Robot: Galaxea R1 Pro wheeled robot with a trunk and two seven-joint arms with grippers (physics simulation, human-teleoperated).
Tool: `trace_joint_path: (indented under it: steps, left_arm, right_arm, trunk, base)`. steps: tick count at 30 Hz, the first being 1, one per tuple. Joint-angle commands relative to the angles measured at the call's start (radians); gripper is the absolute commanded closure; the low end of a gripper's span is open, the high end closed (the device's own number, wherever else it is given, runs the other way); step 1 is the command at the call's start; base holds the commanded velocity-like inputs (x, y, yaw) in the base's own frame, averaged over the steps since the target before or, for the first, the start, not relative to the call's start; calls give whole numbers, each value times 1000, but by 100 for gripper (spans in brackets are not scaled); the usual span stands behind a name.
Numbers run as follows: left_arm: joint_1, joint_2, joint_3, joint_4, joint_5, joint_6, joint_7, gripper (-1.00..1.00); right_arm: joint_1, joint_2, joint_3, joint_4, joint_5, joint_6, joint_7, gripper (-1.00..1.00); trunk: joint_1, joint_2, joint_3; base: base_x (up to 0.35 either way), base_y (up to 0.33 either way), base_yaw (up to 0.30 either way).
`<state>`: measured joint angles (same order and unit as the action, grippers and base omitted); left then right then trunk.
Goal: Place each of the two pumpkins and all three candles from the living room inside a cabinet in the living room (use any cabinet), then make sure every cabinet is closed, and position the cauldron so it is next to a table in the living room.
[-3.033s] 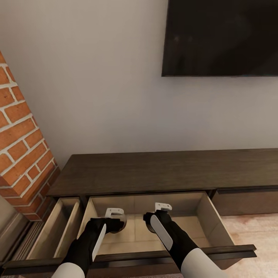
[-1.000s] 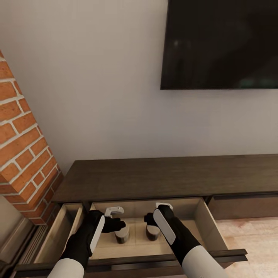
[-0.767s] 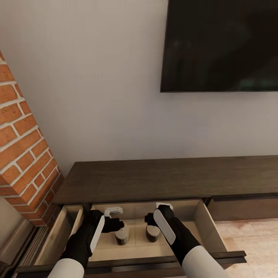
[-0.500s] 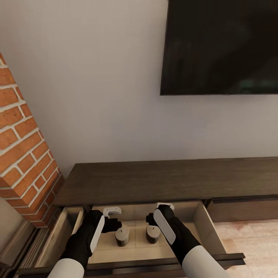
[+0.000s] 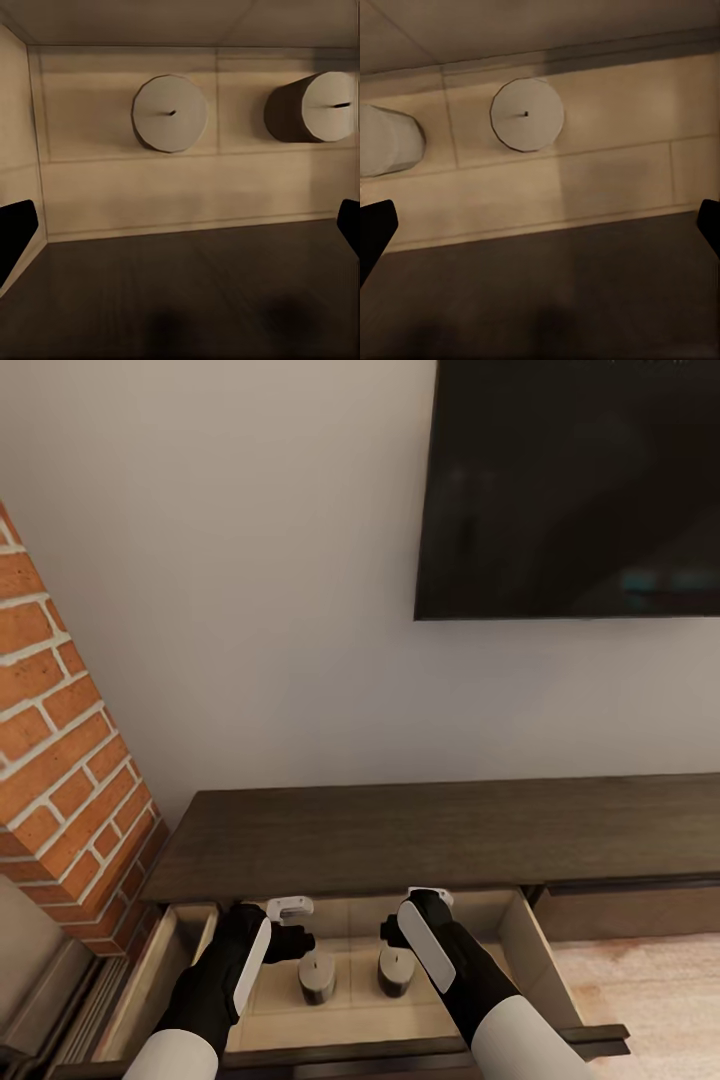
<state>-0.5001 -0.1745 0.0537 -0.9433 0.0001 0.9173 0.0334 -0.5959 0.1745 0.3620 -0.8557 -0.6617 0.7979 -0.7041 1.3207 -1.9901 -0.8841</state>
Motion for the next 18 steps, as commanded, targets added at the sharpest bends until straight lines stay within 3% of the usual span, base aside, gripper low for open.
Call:
trace_joint_path:
  steps: [1, 18]
  left_arm:
    - [0, 0, 0, 0, 0, 0, 0, -100]
    - [0, 0, 0, 0, -2, 0, 0, -100]
  right_arm:
    - [0, 0, 0, 0, 0, 1, 0, -100]
    - [0, 0, 2, 0, -1, 4, 0, -100]
  trunk:
    - [-4, 7, 3]
    - [-69, 126, 56]
  base:
    - [0, 0, 0]
    - [0, 0, 0]
